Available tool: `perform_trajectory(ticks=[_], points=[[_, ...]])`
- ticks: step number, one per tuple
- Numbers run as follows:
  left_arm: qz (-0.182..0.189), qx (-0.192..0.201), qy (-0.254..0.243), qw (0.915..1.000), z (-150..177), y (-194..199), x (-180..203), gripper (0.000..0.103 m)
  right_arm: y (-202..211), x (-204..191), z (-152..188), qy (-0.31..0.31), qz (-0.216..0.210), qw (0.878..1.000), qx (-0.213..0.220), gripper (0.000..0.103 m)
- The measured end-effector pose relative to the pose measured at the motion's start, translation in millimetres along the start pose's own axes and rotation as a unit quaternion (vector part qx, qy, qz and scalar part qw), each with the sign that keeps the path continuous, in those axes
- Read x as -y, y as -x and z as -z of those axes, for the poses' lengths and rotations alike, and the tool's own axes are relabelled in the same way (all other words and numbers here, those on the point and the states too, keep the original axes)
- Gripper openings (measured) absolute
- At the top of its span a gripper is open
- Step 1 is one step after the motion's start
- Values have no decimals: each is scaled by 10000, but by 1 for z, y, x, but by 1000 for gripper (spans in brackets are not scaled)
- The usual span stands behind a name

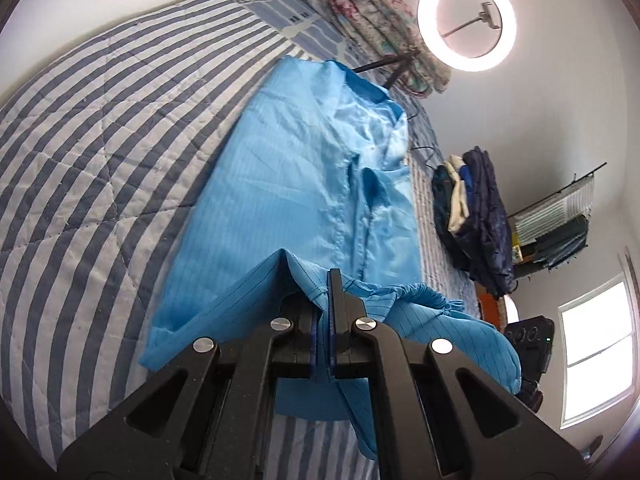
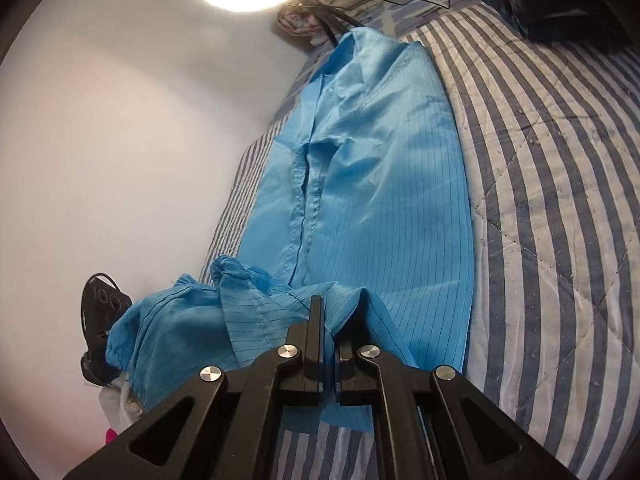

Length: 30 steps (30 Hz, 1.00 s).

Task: Fold large clothes
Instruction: 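Fold the hem toward the collar with both tools and open them, then press the folded hem flat with both open tools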

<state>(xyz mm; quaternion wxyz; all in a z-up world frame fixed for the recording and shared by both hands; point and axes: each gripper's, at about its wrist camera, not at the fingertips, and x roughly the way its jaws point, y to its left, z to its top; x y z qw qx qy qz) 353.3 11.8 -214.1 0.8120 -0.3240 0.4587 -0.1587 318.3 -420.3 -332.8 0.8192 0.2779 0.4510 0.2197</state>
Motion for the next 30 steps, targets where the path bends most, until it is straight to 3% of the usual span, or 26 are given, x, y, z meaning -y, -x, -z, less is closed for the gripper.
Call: perform_trajectory(ticks=[11, 13, 15, 16, 17, 20, 25, 28, 30], points=[[-234, 40, 119, 9996, -9, -13, -15, 2, -6, 13, -7, -124, 144, 9998, 22, 5], [-245, -14, 82, 9997, -11, -13, -12, 14, -2, 15, -6, -145, 196, 9997, 32, 6], [-257, 34, -2, 9997, -11, -10, -9, 37, 5, 16, -6, -160, 191, 9997, 76, 29], [-289, 104, -57, 9995, -11, -6, -7, 48, 9, 17, -6, -149, 177, 9997, 110, 31], [-294, 168, -128, 9993, -11, -2, -5, 51, 13, 18, -7, -129, 172, 9997, 126, 31], [-249, 209, -467, 9984, -10, 10, -1, 51, 31, 12, -5, 123, 83, 9998, 139, 31], [96, -128, -1115, 9936, 14, 34, 7, 51, 49, -10, 21, 1042, -119, 9943, -199, 29], [248, -367, -1530, 9872, 37, 46, 20, 51, 48, -22, 37, 1452, -206, 9882, -438, 27], [256, -511, -1981, 9785, 56, 52, 31, 51, 45, -33, 50, 1851, -132, 9804, -666, 26]])
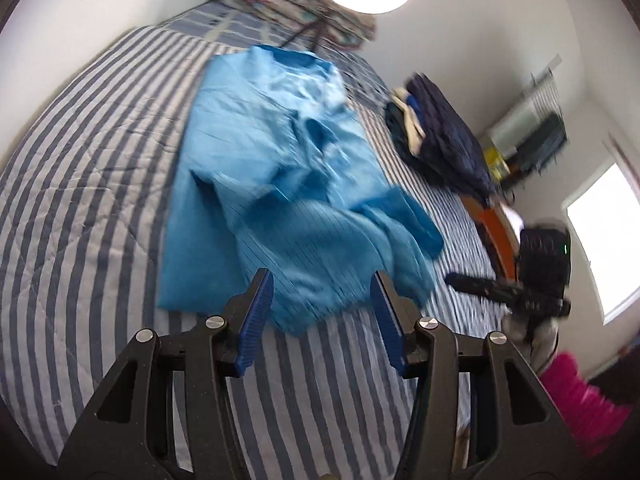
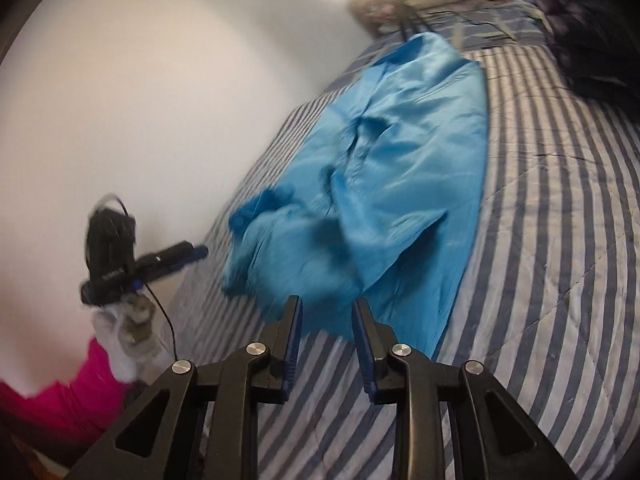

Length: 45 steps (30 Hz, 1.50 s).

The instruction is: Fold large clothes

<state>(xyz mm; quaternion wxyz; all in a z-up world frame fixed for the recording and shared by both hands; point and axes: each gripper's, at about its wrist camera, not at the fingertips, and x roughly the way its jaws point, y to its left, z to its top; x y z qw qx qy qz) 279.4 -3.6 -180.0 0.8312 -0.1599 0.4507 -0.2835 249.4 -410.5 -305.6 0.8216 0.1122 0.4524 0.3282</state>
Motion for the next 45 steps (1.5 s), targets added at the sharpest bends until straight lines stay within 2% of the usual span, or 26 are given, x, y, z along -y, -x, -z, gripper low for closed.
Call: perform_trajectory(ticks=[4, 7, 10, 11, 14, 20, 22, 26, 28, 30, 33, 36, 40, 45], points=[[-69, -516, -439, 9977, 21, -16, 17, 51, -17, -16, 13, 388, -4, 9985, -375, 25], [-286, -863, -402, 9950, 29, -40, 11, 51, -36, -20, 17, 493, 83, 9970, -586, 24], [-505, -962, -232, 9938, 25, -56, 1, 48, -50, -27, 14, 648, 270, 9952, -685, 24], [-519, -940, -184, 9941, 22, -59, -2, 45, -55, -26, 10, 665, 313, 9950, -680, 24], [-494, -735, 77, 9960, 5, -60, -10, 44, -59, -27, -5, 631, 454, 9958, -488, 24], [-343, -134, 537, 9979, -30, -55, -20, 44, -51, -8, -41, 202, 765, 9965, 260, 25], [-246, 47, 758, 9968, -43, -56, -26, 44, -50, -1, -53, 76, 841, 9955, 437, 25], [-366, 481, 1165, 9913, -71, -57, -38, 44, -47, 4, -69, -46, 965, 9932, 646, 28], [-361, 684, 1210, 9896, -79, -47, -38, 44, -40, 6, -72, -108, 994, 9921, 760, 30], [-430, 835, 990, 9907, -83, -37, -34, 44, -33, 9, -71, -129, 918, 9923, 820, 32], [-630, 775, 624, 9930, -81, -31, -33, 44, -26, 14, -65, -101, 999, 9917, 799, 32], [-713, 453, 491, 9952, -76, -41, -40, 44, -27, 27, -57, -275, 989, 9923, 692, 32], [-906, 155, 680, 9934, -69, -65, -59, 44, -33, 26, -51, -292, 970, 9932, 566, 31], [-1230, 132, 684, 9900, -68, -82, -72, 44, -45, 17, -45, -17, 1207, 9921, 335, 31]])
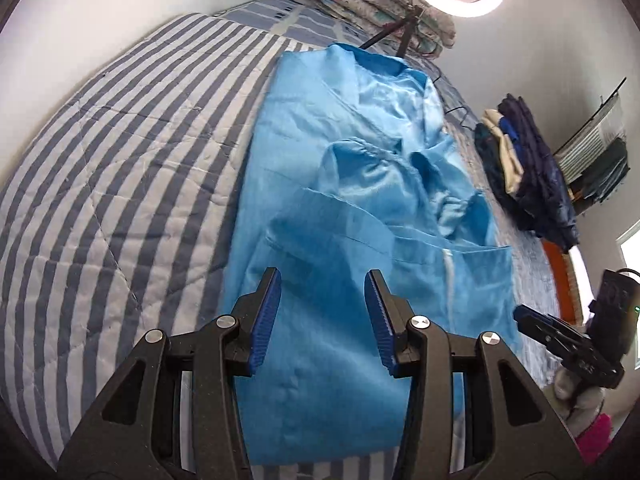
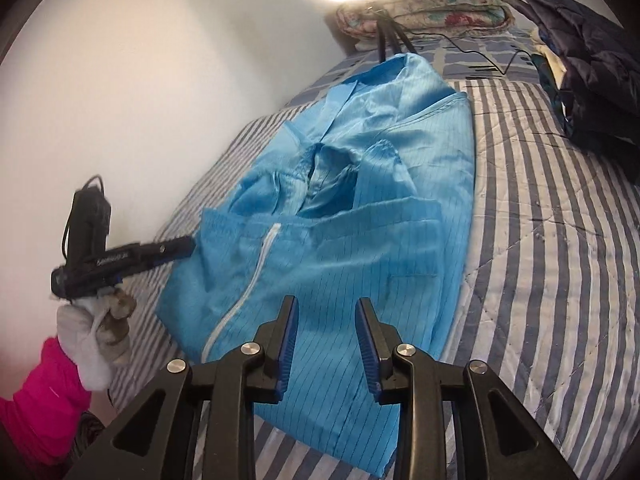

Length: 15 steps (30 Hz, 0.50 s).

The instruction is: Fold large clothes

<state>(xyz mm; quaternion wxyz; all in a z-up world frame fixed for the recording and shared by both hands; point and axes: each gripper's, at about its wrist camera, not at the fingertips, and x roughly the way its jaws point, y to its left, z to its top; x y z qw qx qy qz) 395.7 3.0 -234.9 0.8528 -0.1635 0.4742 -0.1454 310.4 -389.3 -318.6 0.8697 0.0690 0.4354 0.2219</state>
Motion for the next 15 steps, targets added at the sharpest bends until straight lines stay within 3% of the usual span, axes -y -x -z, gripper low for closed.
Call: perform_trajectory(ticks=[5, 8, 13, 15], points=[[-292, -80, -90, 9995, 2, -18, -10, 40, -19, 20, 13, -241, 419, 9981, -378, 22], [-449, -17, -219, 9987, 5, -13, -7, 37, -14, 14, 12, -90, 530, 9979, -362, 22], [-128, 288, -285, 9991, 7, 18, 10, 37, 7, 2, -3, 99, 625, 9974, 350, 25], [15, 257, -433, 9987, 13, 23, 21, 37, 8, -3, -7, 163, 818, 9943, 662, 31]])
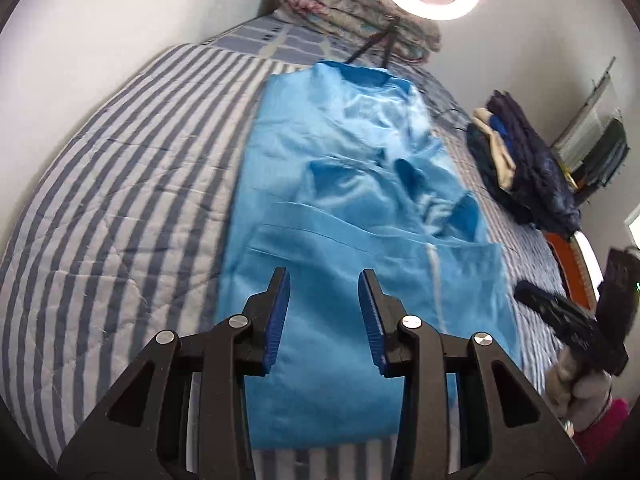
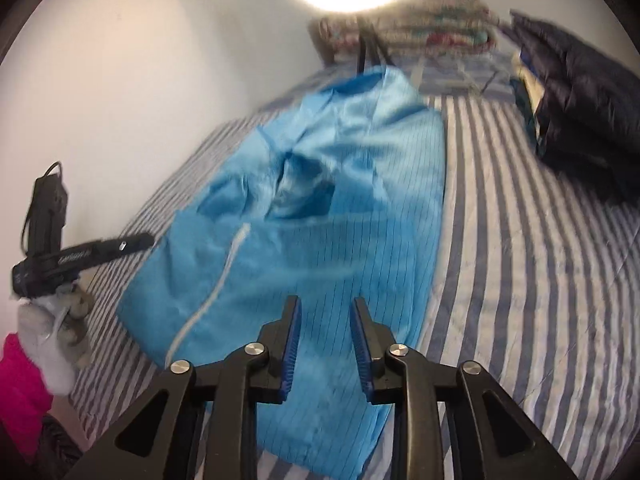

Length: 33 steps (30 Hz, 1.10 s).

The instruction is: Fold large clothes

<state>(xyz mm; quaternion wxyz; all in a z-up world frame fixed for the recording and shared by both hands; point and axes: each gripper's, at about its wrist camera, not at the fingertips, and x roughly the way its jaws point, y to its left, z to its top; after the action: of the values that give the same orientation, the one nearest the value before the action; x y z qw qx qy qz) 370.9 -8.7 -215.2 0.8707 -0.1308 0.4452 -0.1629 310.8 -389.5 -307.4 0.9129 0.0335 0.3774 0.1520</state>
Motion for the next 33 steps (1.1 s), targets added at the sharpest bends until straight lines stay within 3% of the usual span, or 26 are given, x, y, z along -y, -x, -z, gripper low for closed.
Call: perform_trajectory(ticks=[2, 6, 10, 12, 17, 21, 26, 30, 33], points=[[54, -117, -258, 9996, 8, -2, 13, 37, -3, -1, -6, -51, 62, 9998, 203, 32], [-254, -233, -657, 9972, 19, -13, 24, 37, -22, 0, -17, -107, 32, 9999, 53, 32], [-404, -324, -365, 9980, 19, -23, 6, 37, -45, 13, -11, -335, 291, 9985, -334, 31], [-464, -430, -428, 9971, 19, -29, 0, 37, -53, 25, -3, -532, 383, 9964, -544, 26], [-566, -500, -578, 9955, 22, -31, 2, 37, -51, 23, 0, -477, 457, 9957, -647, 25], [-517, -280, -457, 9972, 14, -7, 9, 37, -24, 10, -9, -468, 477, 9968, -442, 26], [-329, 296, -300, 9986, 3, 53, 17, 37, 33, -10, -20, -360, 469, 9983, 15, 29], [-152, 637, -132, 9978, -2, 99, 20, 37, 79, -32, -26, -150, 503, 9982, 304, 45], [-48, 837, -48, 9965, -5, 133, 22, 37, 111, -49, -28, 14, 524, 9979, 388, 46]])
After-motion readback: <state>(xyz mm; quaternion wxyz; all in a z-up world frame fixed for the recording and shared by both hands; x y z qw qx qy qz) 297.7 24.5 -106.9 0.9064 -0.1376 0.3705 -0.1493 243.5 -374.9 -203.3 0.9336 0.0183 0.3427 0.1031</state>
